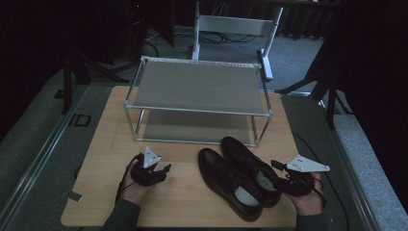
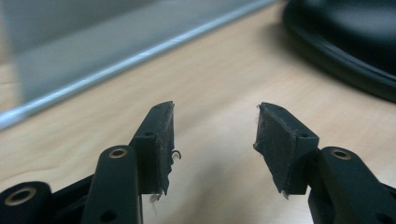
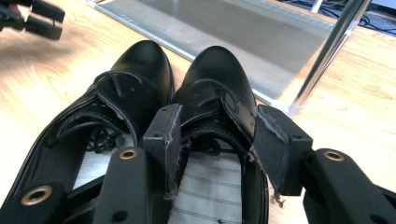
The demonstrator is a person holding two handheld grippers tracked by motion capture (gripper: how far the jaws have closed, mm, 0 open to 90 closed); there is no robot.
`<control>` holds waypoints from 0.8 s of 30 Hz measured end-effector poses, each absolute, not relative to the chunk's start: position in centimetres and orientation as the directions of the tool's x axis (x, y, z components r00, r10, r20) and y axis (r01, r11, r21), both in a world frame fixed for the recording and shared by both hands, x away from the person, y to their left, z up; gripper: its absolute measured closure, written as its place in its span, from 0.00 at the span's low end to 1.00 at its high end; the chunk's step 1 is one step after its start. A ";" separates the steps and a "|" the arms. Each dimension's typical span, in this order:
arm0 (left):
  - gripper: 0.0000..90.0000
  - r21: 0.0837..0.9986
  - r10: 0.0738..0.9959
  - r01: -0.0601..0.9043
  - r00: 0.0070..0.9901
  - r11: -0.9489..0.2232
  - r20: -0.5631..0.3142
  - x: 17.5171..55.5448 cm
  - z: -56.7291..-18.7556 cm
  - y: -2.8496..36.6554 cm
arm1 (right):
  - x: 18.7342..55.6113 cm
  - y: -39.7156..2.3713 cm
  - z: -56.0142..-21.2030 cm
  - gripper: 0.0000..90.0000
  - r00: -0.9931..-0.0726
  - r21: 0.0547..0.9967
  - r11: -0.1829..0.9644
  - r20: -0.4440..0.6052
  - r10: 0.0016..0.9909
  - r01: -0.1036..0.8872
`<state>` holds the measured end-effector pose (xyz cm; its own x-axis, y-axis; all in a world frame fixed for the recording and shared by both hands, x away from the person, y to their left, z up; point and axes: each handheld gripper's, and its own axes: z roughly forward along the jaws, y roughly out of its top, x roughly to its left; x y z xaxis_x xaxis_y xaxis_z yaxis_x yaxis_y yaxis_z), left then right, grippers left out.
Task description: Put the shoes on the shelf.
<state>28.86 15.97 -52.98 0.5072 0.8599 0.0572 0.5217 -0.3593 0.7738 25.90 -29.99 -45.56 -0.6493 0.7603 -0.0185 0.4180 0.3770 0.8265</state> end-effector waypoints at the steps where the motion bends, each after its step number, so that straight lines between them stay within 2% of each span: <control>1: 0.52 0.774 0.860 0.522 0.507 -0.359 0.057 28.9 -53.0 16.0 | 25.8 -30.1 -45.6 0.56 -0.648 0.828 0.375 -0.018 0.761 0.417; 13: 0.49 0.825 0.966 0.531 0.251 -0.194 0.065 33.0 -51.9 22.9 | 24.1 -29.8 -45.9 0.54 -0.657 0.808 0.386 0.001 0.754 0.445; 21: 0.47 0.838 0.975 0.520 0.213 -0.164 0.059 35.8 -50.8 24.4 | 22.9 -28.9 -46.0 0.48 -0.676 0.801 0.401 0.007 0.737 0.445; 24: 0.48 0.828 0.979 0.533 0.189 -0.173 0.083 37.2 -50.7 24.5 | 22.6 -28.5 -46.2 0.47 -0.683 0.796 0.405 0.015 0.731 0.451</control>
